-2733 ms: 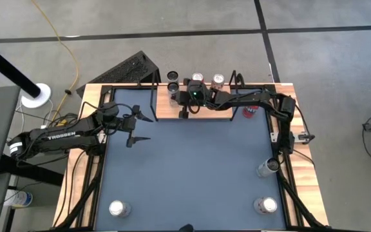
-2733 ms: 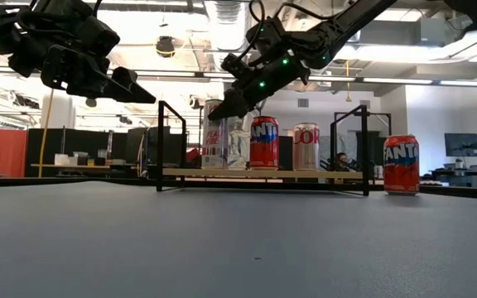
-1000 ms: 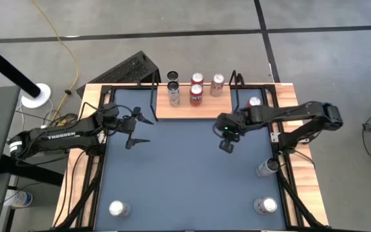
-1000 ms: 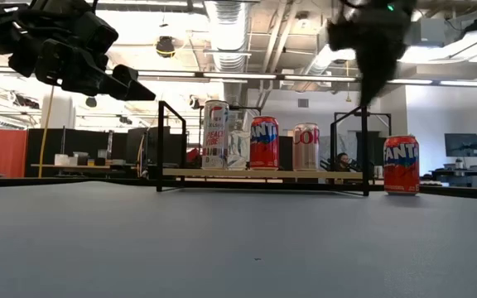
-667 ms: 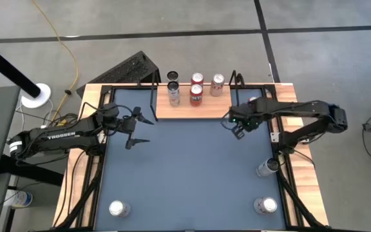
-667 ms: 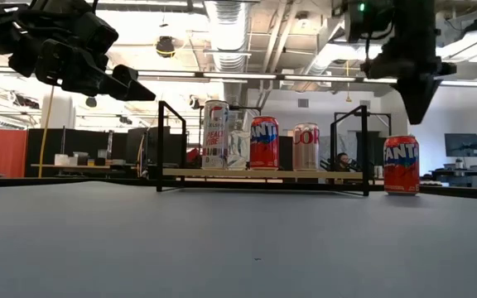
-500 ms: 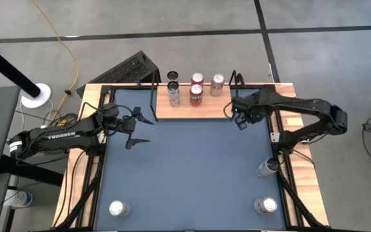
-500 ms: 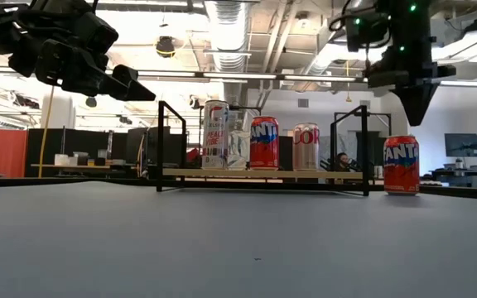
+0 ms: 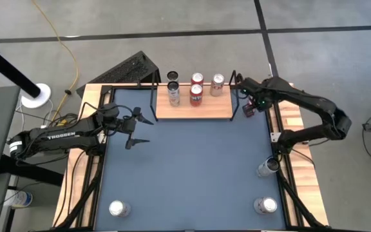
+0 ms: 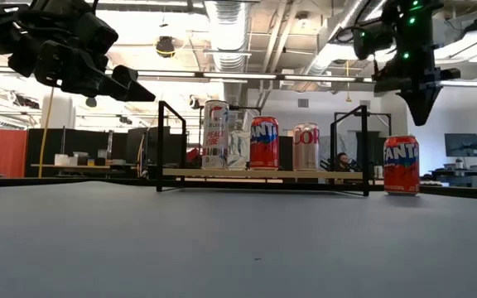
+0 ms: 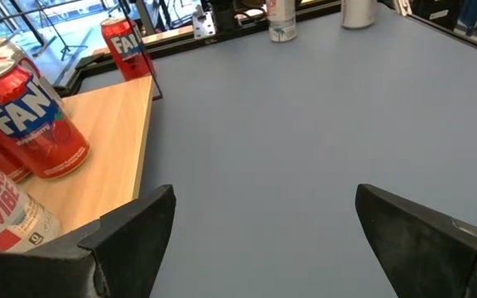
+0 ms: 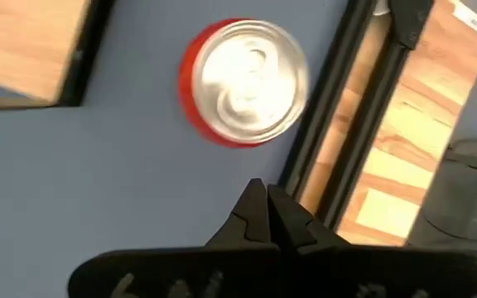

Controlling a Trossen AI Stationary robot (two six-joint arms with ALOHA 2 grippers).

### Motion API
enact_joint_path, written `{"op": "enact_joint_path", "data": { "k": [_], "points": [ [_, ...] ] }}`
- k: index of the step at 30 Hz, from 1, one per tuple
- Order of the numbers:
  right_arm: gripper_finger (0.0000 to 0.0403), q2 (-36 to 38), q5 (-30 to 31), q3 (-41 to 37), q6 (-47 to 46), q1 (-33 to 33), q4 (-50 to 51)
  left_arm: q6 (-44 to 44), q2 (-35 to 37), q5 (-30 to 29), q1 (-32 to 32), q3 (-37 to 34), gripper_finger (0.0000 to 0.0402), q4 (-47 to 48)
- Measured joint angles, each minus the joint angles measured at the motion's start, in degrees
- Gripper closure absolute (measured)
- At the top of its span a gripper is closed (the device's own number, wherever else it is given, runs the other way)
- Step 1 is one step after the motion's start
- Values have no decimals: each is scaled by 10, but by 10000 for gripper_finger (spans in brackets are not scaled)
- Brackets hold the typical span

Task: Place canned beverage on shelf
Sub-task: Put the right silver soda can on the shelf aligned with the other silver soda can

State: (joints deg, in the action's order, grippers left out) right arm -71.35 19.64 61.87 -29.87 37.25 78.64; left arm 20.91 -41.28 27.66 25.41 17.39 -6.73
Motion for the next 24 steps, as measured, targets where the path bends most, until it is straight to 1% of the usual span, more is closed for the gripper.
{"op": "enact_joint_path", "data": {
  "k": [1,3,6,9,14,16,19,22,24],
  "points": [
    [403,6,-5,0,0,-2,-1,3,0,0,0,0,38,0],
    [403,18,-34,0,3,-14,-12,7,0,0,0,0,38,-1],
    [403,33,-105,0,30,-54,-74,8,0,0,0,0,38,-5],
    [403,39,-174,0,44,-119,-170,8,0,0,0,0,38,-5],
    [403,35,-245,0,33,-245,-313,8,0,2,0,0,38,-6],
    [403,27,-270,0,2,-294,-348,4,0,2,0,0,38,-7],
    [403,15,-295,0,-79,-365,-379,2,0,2,0,0,38,-7],
    [403,-4,-312,0,-198,-431,-386,0,0,2,0,0,38,-8],
    [403,-18,-333,0,-303,-474,-388,-6,0,4,0,0,38,-8]
  ]
}}
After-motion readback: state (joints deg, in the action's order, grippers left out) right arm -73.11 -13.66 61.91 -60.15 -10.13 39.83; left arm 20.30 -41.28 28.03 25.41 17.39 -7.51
